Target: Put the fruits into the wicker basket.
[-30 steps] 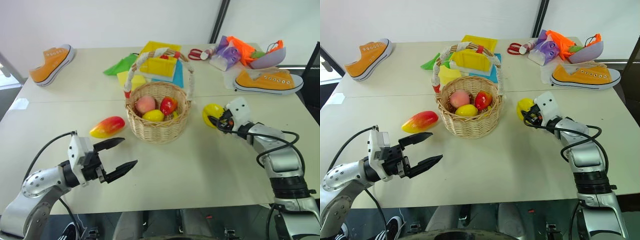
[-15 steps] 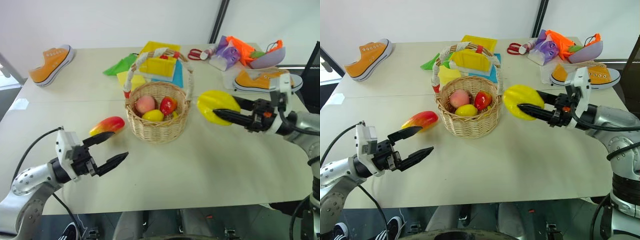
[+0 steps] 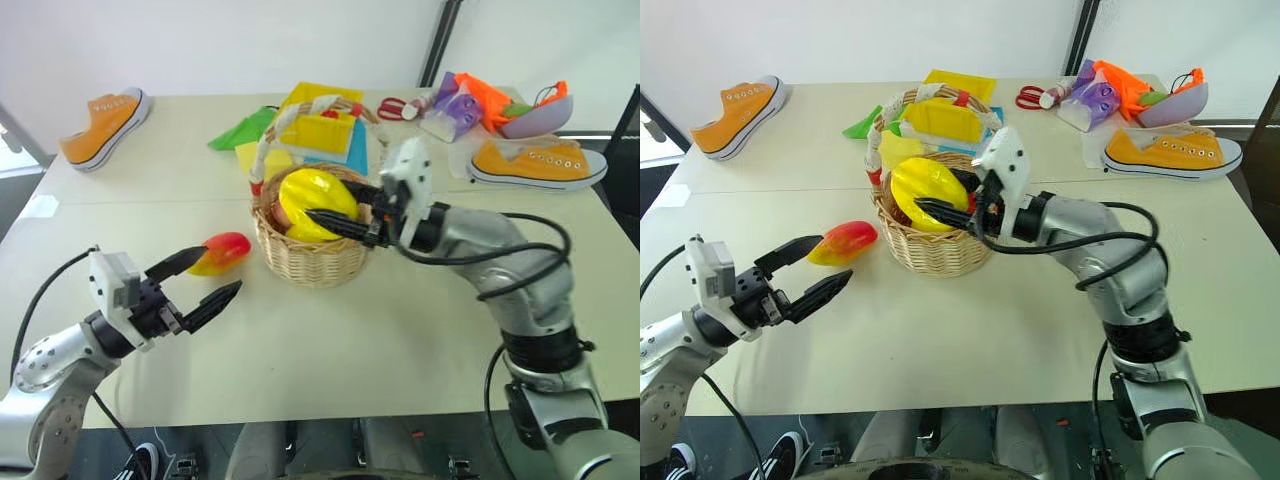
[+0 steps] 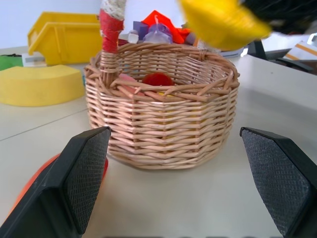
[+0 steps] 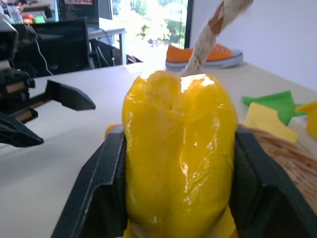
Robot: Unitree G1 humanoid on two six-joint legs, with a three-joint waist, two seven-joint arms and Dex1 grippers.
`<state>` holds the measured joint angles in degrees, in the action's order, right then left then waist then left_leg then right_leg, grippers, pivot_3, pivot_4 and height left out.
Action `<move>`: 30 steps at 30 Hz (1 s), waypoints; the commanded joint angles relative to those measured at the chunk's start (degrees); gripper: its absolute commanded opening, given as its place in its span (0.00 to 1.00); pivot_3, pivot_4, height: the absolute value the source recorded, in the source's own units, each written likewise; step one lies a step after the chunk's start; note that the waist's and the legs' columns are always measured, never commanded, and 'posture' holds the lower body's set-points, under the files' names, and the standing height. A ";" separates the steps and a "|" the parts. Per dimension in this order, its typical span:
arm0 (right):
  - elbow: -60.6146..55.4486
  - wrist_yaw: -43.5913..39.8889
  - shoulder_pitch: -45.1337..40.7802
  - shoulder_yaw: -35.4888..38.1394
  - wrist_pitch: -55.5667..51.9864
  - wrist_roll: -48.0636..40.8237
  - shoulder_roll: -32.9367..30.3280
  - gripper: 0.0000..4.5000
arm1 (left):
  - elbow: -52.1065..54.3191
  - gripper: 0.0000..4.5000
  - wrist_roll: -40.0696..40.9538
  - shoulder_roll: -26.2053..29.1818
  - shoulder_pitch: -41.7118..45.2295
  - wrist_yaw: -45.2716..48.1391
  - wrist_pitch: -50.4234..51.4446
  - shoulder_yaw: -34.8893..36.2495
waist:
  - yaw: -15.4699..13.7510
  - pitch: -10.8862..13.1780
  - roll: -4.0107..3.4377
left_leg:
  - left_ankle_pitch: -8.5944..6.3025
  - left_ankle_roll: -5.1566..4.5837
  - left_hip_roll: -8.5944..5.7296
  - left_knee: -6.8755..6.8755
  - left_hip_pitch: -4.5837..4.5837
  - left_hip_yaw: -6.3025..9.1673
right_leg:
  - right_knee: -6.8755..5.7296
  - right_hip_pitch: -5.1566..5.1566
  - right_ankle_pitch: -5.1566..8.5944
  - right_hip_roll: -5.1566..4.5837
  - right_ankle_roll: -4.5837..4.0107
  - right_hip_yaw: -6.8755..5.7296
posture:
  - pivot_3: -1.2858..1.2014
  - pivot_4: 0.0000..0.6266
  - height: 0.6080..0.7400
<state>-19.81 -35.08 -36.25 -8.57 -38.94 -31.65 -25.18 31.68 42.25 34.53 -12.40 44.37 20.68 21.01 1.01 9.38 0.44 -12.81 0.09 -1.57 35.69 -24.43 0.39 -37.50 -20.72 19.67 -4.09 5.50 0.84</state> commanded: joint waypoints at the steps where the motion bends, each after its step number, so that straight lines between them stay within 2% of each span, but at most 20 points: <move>1: 1.47 1.15 -2.31 0.17 3.22 3.34 1.44 0.66 | 2.70 1.00 -0.51 -0.60 -0.13 -1.03 -1.17 -0.36 | 0.01 0.00 0.00 | 0.00 0.00 0.00 -0.01 0.00 0.00 | -0.01 -0.01 0.00 0.00 0.00 0.00 | 0.52 0.24 1.00; 2: 2.08 0.82 -2.00 -0.28 3.78 4.36 1.33 0.73 | 2.76 1.00 -0.68 -0.72 -0.20 -1.16 -1.19 -0.42 | 0.01 0.00 0.00 | 0.00 0.01 0.00 -0.02 0.00 0.00 | -0.01 -0.01 0.00 0.00 0.01 0.00 | 0.52 0.24 1.00; 4: 2.54 0.18 -1.37 -0.34 3.93 4.96 1.24 0.96 | 2.64 1.00 -0.84 -0.93 -0.18 -1.49 -1.12 -0.31 | -0.01 0.00 0.00 | 0.00 0.01 0.00 -0.03 0.00 -0.01 | -0.01 -0.02 0.00 0.00 0.01 -0.01 | 0.52 0.24 1.00; 5: 2.64 0.13 -1.21 -0.19 3.96 5.16 1.33 0.98 | 2.51 1.00 -0.90 -1.00 -0.12 -1.61 -1.10 -0.25 | -0.05 0.00 0.00 | 0.00 0.01 0.00 -0.03 0.00 0.00 | -0.01 -0.02 0.00 0.00 0.01 -0.01 | 0.52 0.24 1.00; 8: 2.01 0.24 -1.01 0.48 4.31 5.64 1.64 0.98 | 1.59 1.00 -1.61 -1.23 0.10 -2.09 -1.62 0.27 | -0.01 0.00 0.00 | 0.00 0.01 0.00 -0.02 0.00 -0.01 | -0.02 -0.02 0.00 0.00 0.01 -0.01 | 0.52 0.24 1.00; 10: -0.70 -1.17 -0.21 4.00 2.94 0.80 1.88 0.98 | 0.06 1.00 -3.04 -1.34 0.70 -3.34 -2.41 1.45 | 0.01 0.00 0.00 | 0.00 0.01 0.00 -0.02 0.00 -0.01 | -0.02 -0.02 0.00 0.00 0.01 -0.01 | 0.52 0.24 1.00; 12: -5.98 -9.01 3.62 8.30 1.47 -6.90 -2.80 0.98 | -1.55 1.00 -4.46 -1.09 2.06 -5.52 -2.31 2.55 | -0.36 0.00 0.00 | 0.00 0.01 0.00 -0.04 0.00 -0.01 | -0.04 -0.03 0.00 0.00 0.01 -0.01 | 0.52 0.24 1.00; 15: -10.72 -19.50 10.74 11.00 3.83 -8.24 -12.52 0.98 | -3.62 1.00 -7.85 -0.26 4.01 -7.45 -2.25 1.51 | -1.08 0.01 -0.01 | -0.03 -0.05 -0.01 -0.04 -0.04 0.00 | 0.14 0.06 0.00 -0.01 0.01 -0.06 | 0.52 0.24 1.00; 17: -11.97 -22.49 13.07 11.67 6.93 -7.40 -15.59 0.98 | -5.73 1.00 -11.13 -0.20 5.65 -9.07 -3.14 0.44 | -0.83 0.02 0.00 | -0.06 -0.09 -0.01 0.00 -0.01 -0.01 | 0.23 0.14 0.00 -0.02 0.01 -0.05 | 0.52 0.24 1.00; 20: -12.18 -23.54 13.98 10.93 11.44 -4.37 -16.95 0.98 | -9.21 1.00 -14.70 -0.21 8.42 -10.91 -3.87 -0.53 | 0.16 0.02 -0.01 | -0.06 -0.09 0.01 0.03 0.08 -0.02 | 0.12 0.15 -0.02 -0.01 -0.03 -0.02 | 0.52 0.24 1.00; 24: -12.61 -23.53 15.45 9.09 14.04 -1.58 -17.09 0.98 | -13.50 1.00 -16.40 -0.13 11.94 -10.29 -2.24 -3.78 | -0.21 0.01 0.00 | -0.05 -0.07 0.03 0.00 0.09 -0.02 | 0.06 0.10 -0.03 0.00 0.00 -0.03 | 0.52 0.24 1.00; 27: -12.52 -23.30 16.30 8.58 13.91 -1.01 -17.31 0.98 | -18.00 1.00 -19.54 1.09 15.27 -8.48 -3.98 -6.56 | -0.43 0.03 0.03 | -0.04 -0.07 0.03 0.02 0.00 -0.02 | 0.08 0.05 -0.05 -0.01 0.04 -0.05 | 0.52 0.24 1.00; 30: -12.23 -23.44 16.47 8.19 14.28 -0.10 -17.75 0.98 | -21.34 1.00 -18.74 2.71 17.86 -4.59 -2.67 -7.80 | -0.37 0.04 0.05 | -0.05 -0.07 0.03 0.08 -0.01 -0.02 | 0.08 0.06 -0.06 -0.01 0.05 -0.05 | 0.52 0.24 1.00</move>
<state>-30.43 -58.43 -19.54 -1.03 -25.78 -31.95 -42.26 10.79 23.14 35.64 4.23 37.32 18.17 13.16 0.64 9.42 0.49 -12.86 0.03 -1.54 35.78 -24.43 0.37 -37.42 -20.65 19.61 -4.10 5.55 0.79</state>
